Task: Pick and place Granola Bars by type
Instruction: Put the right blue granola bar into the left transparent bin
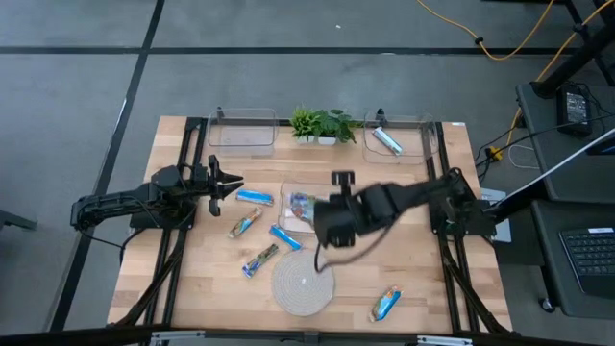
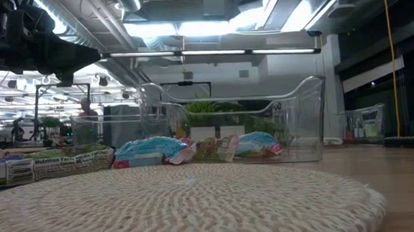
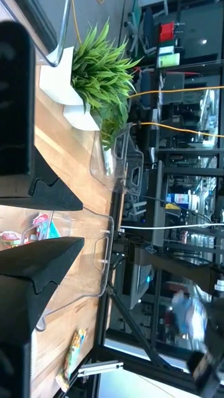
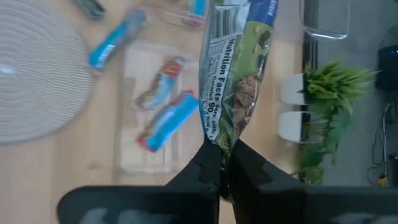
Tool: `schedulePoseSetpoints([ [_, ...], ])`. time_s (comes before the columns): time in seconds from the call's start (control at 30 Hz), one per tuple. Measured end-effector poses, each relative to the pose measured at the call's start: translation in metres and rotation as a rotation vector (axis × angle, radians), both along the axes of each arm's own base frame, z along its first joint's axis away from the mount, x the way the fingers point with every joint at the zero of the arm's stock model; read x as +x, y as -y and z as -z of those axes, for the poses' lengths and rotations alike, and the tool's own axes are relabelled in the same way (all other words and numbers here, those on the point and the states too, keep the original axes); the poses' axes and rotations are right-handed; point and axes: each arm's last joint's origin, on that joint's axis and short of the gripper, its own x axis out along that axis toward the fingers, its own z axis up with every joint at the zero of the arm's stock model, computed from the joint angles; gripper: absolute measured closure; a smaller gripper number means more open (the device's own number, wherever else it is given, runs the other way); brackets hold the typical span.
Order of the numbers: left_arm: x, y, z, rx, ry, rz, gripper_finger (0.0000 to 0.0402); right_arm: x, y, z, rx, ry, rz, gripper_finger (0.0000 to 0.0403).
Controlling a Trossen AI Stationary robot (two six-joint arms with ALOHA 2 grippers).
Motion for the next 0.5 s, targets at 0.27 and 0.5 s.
schedulePoseSetpoints([
  [0.27, 0.0, 0.0, 0.0, 0.0, 0.0, 0.0, 0.0329, 0.026, 0.091, -0.002, 0.064, -0.027, -0.056, 0.0387],
  [0.5, 0.0, 0.0, 0.0, 0.0, 0.0, 0.0, 0.0329, 0.031, 0.151, -0.004, 0.149, 0.024, -0.072, 0.0387],
])
